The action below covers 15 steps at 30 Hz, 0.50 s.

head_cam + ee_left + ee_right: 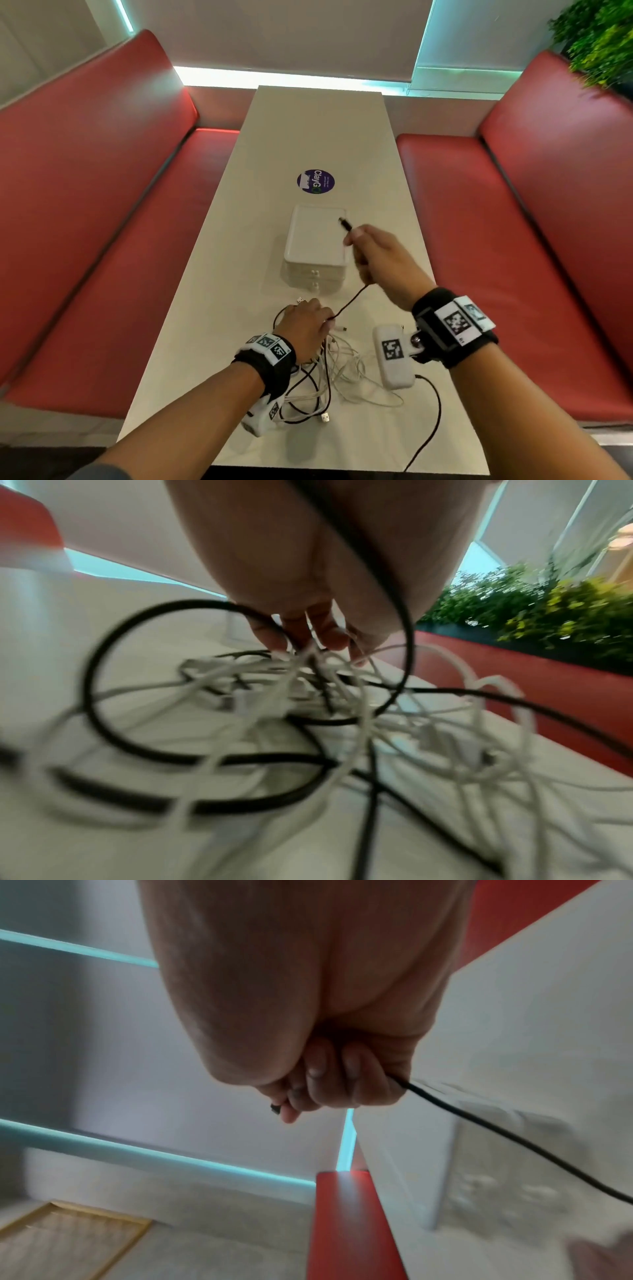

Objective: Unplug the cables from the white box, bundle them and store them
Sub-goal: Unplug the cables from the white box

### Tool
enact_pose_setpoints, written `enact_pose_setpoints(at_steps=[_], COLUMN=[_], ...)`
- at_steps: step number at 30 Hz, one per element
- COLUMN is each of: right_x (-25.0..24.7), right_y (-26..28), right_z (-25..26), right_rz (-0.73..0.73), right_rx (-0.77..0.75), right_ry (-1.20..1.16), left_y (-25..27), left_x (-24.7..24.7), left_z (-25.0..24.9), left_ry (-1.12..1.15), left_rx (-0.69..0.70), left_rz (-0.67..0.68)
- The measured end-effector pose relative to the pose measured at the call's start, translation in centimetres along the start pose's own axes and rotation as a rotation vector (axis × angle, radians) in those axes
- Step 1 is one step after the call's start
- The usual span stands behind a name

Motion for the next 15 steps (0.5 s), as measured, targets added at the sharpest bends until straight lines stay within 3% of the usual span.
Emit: enact_pose_setpoints(at_steps=[3,8,11,15], right_x=[-2.4,0.6,4.1,5.2], right_y=[0.2,-0.5,-0.2,-0.2], right_z=[2.6,-1.7,-6.6,-9.8], right_rz=[-0.037,0.137,0.243,0.266], right_rx=[-0.012,0.095,0.129,0.135], right_ry=[-0.009,0.837,0.967,0.982], left_y=[0.2,0.3,0.3,0.7], left_x=[-0.5,-2.7,-3.6,-3.5], left_z=[1.8,1.0,0.0,1.1], left_ry=[0.052,0.006,-0.049,-0.043], left_rx=[-0.071,-0.006,0.037,0.021], left_rz=[-0.006,-0.055,-0.093,-0.134])
Point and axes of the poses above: each hand's wrist, its own y-axis away from the middle knuckle, its own x-axis out of the palm, z = x × y, the point moved 6 cm from there along -y, towards the middle knuckle, and after that the axes turned 6 degrees about z, right-handed, at the moved point
